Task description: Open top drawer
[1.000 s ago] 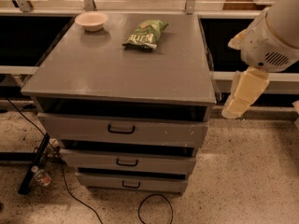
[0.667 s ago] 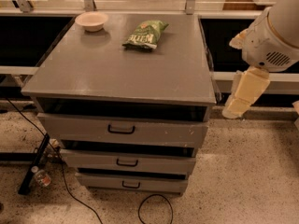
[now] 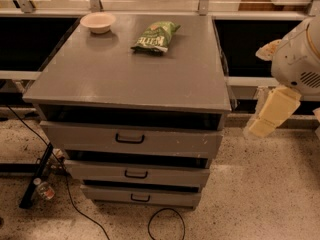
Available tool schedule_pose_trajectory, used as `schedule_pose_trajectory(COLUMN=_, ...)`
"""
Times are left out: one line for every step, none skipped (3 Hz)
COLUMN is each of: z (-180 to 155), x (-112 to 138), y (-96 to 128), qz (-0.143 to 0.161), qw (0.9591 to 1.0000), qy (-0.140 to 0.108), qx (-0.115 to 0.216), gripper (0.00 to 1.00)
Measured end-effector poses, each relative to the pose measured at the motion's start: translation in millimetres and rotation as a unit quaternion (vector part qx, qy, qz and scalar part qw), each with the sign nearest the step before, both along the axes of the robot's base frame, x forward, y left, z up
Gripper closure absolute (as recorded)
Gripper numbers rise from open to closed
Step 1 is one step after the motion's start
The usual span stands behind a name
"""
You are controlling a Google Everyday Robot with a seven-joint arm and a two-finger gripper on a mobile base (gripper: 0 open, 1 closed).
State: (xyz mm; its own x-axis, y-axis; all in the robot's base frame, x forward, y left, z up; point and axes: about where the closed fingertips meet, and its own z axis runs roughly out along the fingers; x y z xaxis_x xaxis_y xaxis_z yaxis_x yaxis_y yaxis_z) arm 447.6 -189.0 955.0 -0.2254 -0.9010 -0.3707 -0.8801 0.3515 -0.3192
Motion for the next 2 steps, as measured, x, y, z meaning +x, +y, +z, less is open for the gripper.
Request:
schedule_pose_trajectory(z=-48.7, x=-8.2, y=-2.1, qz=0.015, qw=0.9997, qy=0.013, qx=0.017, gripper=0.0)
schedule_pose_trajectory(z=-48.7, x=-8.2, y=-2.1, qz=0.015, qw=0.9997, qy=0.013, qx=0.017, gripper=0.0)
